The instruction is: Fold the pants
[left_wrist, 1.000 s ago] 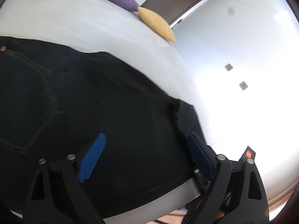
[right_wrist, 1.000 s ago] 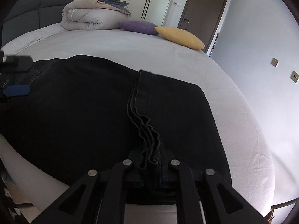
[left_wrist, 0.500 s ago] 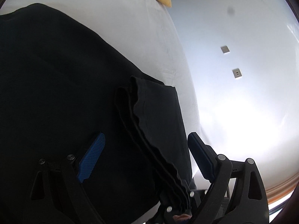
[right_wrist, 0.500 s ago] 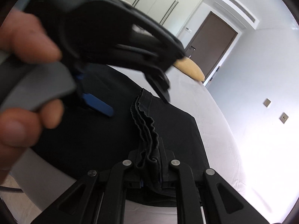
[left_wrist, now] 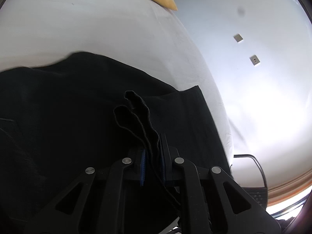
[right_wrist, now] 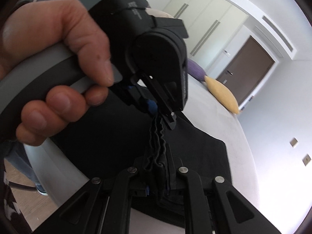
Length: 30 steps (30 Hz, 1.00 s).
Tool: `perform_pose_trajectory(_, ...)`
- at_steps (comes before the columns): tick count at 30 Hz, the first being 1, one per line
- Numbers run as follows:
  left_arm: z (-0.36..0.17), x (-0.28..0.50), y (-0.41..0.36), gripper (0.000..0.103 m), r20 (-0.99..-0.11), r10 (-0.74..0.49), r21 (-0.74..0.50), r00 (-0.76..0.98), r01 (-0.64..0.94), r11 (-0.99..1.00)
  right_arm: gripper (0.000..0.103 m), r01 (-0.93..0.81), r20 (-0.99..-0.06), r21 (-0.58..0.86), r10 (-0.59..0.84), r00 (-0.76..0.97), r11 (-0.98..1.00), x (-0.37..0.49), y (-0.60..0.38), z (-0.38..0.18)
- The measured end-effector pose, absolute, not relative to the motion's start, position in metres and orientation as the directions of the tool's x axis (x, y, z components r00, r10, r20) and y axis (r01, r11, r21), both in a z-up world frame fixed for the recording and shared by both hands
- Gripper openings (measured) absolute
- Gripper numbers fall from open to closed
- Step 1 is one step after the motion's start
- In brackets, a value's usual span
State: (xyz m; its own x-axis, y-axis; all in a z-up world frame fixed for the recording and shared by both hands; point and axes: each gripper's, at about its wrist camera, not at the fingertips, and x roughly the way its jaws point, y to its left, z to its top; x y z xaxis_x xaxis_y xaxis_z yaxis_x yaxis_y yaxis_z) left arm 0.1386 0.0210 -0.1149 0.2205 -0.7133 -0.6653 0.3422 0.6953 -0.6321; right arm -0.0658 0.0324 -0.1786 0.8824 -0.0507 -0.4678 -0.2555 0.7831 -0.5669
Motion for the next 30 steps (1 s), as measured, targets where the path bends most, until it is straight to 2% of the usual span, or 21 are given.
perform_pose_trajectory(6, -0.114, 0.162, 0.074, 0.011, -0.690, -0.677, -0.605, 0.257, 0.310, 0.734, 0.013, -0.349, -0.504, -0.543, 0.036, 0.863, 0.764, -0.051, 0.069, -0.174)
perform_pose_trajectory(17, -0.149, 0.191, 0.149, 0.011, -0.695, -0.661, -0.620, 0.283, 0.230, 0.750, 0.014, -0.427, -0.571, -0.533, 0.062, 0.819, 0.731, -0.023, 0.063, -0.194)
perform_pose_trajectory(18, -0.153, 0.191, 0.153, 0.011, -0.698, -0.659, -0.621, 0.282, 0.221, 0.752, 0.020, -0.440, -0.587, -0.523, 0.066, 0.807, 0.730, -0.020, 0.063, -0.198)
perform_pose_trajectory(20, -0.158, 0.185, 0.149, 0.012, -0.700, -0.656, -0.620, 0.282, 0.217, 0.754, 0.026, -0.459, -0.617, -0.493, 0.075, 0.783, 0.739, -0.013, 0.058, -0.200)
perform_pose_trajectory(22, -0.155, 0.180, 0.148, 0.015, -0.713, -0.638, -0.597, 0.292, 0.224, 0.770, 0.045, -0.466, -0.621, -0.441, 0.114, 0.775, 0.767, -0.015, 0.045, -0.193)
perform_pose_trajectory(23, -0.152, 0.179, 0.150, 0.016, -0.720, -0.622, -0.579, 0.307, 0.229, 0.783, 0.066, -0.471, -0.625, -0.412, 0.134, 0.769, 0.780, -0.016, 0.038, -0.188)
perform_pose_trajectory(24, -0.145, 0.177, 0.155, 0.017, -0.729, -0.597, -0.550, 0.334, 0.232, 0.802, 0.075, -0.475, -0.626, -0.376, 0.160, 0.763, 0.795, -0.019, 0.029, -0.182)
perform_pose_trajectory(28, -0.114, 0.162, 0.162, 0.017, -0.755, -0.476, -0.426, 0.450, 0.215, 0.879, 0.074, -0.528, -0.654, -0.111, 0.338, 0.677, 0.842, -0.028, -0.026, -0.152)
perform_pose_trajectory(29, -0.107, 0.156, 0.160, 0.017, -0.752, -0.460, -0.396, 0.472, 0.235, 0.888, 0.064, -0.533, -0.662, -0.025, 0.385, 0.643, 0.846, -0.025, -0.044, -0.145)
perform_pose_trajectory(30, -0.099, 0.145, 0.152, 0.017, -0.751, -0.433, -0.337, 0.499, 0.275, 0.900, 0.047, -0.519, -0.667, 0.062, 0.422, 0.614, 0.852, -0.018, -0.065, -0.140)
